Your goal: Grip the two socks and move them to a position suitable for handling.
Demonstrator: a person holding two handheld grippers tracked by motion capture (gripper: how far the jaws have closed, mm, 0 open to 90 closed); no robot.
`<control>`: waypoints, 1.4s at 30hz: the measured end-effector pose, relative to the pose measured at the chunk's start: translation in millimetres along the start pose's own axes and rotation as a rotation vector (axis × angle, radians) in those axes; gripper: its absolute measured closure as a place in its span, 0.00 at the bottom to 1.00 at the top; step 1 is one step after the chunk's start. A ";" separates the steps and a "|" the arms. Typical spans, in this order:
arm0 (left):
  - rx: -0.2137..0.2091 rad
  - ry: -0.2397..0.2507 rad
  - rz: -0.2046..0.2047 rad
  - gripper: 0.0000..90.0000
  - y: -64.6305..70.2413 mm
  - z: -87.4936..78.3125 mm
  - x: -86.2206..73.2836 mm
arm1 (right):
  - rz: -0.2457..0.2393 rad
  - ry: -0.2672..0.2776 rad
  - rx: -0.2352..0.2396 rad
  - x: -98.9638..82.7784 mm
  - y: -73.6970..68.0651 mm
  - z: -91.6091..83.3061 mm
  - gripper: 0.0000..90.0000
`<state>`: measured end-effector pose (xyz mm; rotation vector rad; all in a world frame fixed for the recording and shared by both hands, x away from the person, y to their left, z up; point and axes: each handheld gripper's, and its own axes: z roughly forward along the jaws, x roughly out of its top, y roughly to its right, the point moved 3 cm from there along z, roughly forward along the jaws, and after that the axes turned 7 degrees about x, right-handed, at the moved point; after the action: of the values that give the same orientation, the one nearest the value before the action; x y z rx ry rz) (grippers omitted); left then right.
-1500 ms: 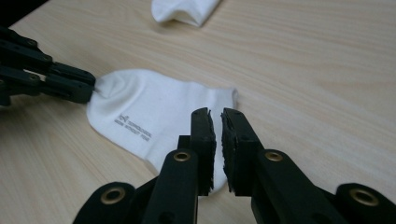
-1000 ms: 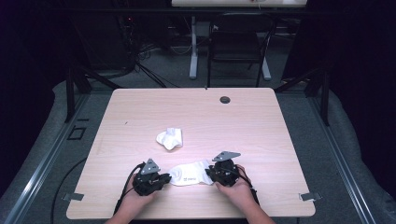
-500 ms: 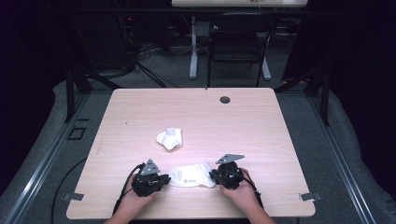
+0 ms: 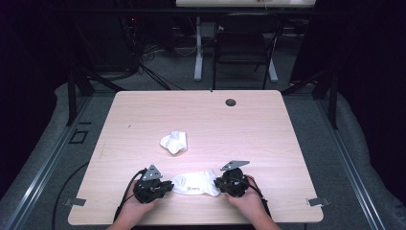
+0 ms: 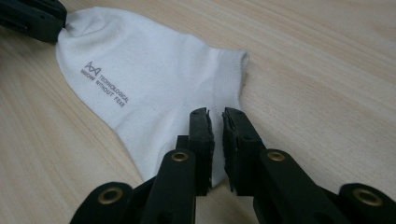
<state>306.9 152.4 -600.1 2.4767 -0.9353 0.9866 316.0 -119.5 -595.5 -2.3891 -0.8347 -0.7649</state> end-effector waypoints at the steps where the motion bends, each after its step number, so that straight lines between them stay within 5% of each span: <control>1: -0.002 0.003 -0.007 0.88 0.2 0.1 0.1 | 0.003 -0.011 -0.001 -0.1 -0.1 -0.7 0.90; 18: 0.013 0.056 -0.038 0.70 -8.7 -10.2 6.8 | 0.036 0.048 0.021 5.3 -1.2 -6.8 0.83; 30: 0.047 0.080 -0.064 0.61 -22.1 -9.4 11.5 | 0.009 0.109 0.024 17.0 1.3 -8.3 0.74; 42: 0.073 0.099 -0.086 0.61 -35.6 -12.6 14.1 | -0.073 0.113 0.012 50.7 -5.0 -4.8 0.72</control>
<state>332.4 178.5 -582.9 2.4790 -0.7687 1.1212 344.2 -98.8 -558.2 -2.2921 -0.8806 -0.9122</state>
